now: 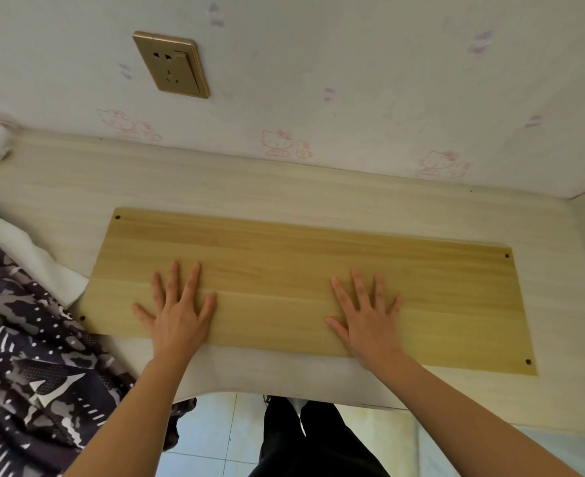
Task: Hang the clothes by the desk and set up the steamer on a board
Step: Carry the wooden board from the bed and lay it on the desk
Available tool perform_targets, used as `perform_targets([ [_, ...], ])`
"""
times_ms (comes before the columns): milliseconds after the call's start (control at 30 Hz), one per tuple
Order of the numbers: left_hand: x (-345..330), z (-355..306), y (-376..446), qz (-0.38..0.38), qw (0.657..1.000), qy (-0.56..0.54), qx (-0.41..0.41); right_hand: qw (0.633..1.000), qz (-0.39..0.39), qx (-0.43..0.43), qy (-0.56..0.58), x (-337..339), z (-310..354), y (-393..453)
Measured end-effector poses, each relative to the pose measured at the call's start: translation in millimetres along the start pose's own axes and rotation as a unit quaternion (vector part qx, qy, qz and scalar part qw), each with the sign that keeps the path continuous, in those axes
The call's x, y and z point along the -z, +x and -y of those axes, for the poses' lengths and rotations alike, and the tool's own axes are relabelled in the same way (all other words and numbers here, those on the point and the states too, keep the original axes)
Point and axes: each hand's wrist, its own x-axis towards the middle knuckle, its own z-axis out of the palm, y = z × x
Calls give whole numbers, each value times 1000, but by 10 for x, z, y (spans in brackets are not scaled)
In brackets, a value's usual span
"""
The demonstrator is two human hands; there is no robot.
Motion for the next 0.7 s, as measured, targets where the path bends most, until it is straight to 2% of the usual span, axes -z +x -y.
perform_targets([
  [267, 27, 29, 118, -1, 1000, 12, -1, 1000, -30, 8, 1, -3, 17, 113],
  [700, -120, -262, -204, -15, 1000, -11, 11, 1000, -3, 22, 11, 105, -130, -26],
])
